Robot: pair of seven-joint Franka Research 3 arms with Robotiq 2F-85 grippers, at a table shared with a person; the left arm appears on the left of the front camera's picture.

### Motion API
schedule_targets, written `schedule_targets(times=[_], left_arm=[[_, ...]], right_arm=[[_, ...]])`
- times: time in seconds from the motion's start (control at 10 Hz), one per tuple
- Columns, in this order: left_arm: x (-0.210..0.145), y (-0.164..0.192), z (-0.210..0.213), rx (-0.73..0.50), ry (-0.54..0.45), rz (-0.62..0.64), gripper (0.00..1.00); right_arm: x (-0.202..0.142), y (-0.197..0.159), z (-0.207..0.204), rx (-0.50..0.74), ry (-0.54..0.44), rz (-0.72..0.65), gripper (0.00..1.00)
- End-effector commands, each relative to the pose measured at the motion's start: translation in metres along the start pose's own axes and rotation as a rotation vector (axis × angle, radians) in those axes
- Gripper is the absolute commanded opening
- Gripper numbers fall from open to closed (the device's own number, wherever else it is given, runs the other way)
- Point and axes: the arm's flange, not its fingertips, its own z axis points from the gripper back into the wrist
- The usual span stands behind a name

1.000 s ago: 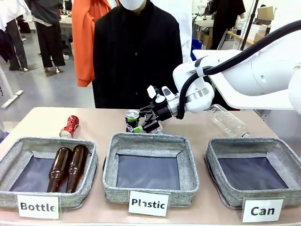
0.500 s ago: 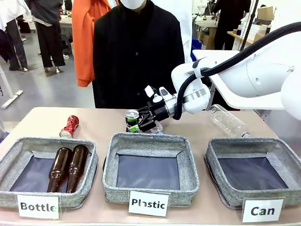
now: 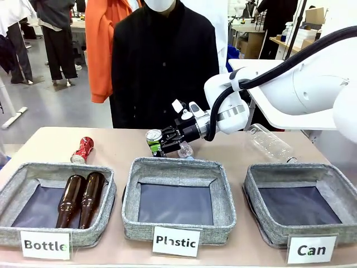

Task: Sort the can waste into the basket.
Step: Pick up the can waste from the table and place it in the right Fabric basket.

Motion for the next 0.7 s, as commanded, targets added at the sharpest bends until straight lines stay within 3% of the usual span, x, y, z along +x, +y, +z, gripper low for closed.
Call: schedule_targets(times=[0.0,0.3,0.4,0.6], left_arm=[[-0.004,-0.001,0.000,-0.006,0.006,0.012,1.00],[-0.004,-0.001,0.000,-0.006,0.006,0.012,1.00],[-0.004,-0.001,0.000,-0.006,0.006,0.012,1.00],[-0.004,-0.001,0.000,-0.006,0.006,0.012,1.00]], right_arm=[[0.020,0.006,0.007,-0.010,-0.032,0.024,0.00],[0.090,0.064,0.044,0.079,-0.092,0.157,0.00],[0.113,0.096,0.066,0.140,-0.058,0.143,0.00],[0.140,0.165,0.110,0.149,0.107,0.047,0.00]])
